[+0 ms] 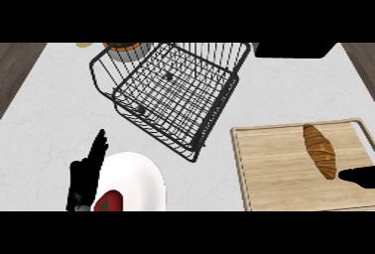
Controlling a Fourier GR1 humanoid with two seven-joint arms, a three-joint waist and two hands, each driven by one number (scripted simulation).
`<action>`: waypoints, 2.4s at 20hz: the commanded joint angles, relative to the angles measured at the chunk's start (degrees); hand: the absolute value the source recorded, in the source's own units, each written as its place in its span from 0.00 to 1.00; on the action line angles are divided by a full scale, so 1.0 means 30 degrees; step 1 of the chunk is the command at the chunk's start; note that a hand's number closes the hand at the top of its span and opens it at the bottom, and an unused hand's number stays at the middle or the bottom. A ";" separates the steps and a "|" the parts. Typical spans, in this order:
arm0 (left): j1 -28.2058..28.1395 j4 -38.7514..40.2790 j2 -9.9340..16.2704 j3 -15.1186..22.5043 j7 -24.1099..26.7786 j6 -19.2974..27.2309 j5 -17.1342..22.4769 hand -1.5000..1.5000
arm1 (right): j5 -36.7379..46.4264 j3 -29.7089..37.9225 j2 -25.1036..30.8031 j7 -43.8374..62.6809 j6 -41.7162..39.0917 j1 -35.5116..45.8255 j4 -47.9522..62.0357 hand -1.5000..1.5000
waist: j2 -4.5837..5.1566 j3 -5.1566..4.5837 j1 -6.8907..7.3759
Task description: Pick the croissant from the tray and place it in the tiered basket
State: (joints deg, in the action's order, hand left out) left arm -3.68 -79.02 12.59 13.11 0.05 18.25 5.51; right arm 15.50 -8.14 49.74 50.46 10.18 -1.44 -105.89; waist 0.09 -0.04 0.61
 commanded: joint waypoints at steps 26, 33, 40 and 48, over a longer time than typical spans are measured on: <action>-0.0431 -0.0556 -0.1137 -0.1059 -0.0776 -0.0652 -0.1579 0.50 | 0.4138 -0.1187 -0.6701 0.3906 -0.8081 0.5421 0.6378 0.00 | -0.0031 0.0012 -0.0104; -0.1396 -0.1765 -0.1395 -0.1069 -0.0902 -0.0821 -0.1955 0.50 | 0.4859 -0.0069 -0.6652 0.1864 -0.8142 0.3557 0.6782 0.00 | -0.0063 0.0015 -0.0200; -0.0333 -0.0882 -0.1311 -0.1991 -0.1061 -0.1416 -0.2158 0.50 | 0.5096 0.1135 -0.7655 0.1789 -0.9728 0.5297 0.8851 0.00 | -0.0036 0.0013 -0.0153; 0.1216 0.2080 -0.1927 -0.2905 0.0084 -0.2105 -0.2092 0.50 | 0.6054 0.1451 -0.9259 0.1794 -0.9317 0.5023 0.9012 0.00 | -0.0030 0.0006 -0.0234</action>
State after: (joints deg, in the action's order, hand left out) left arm -4.24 -78.99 7.73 6.19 -0.91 12.82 -0.89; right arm 32.33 -3.35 25.04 52.25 -17.09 13.86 -76.57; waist 0.01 0.00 0.11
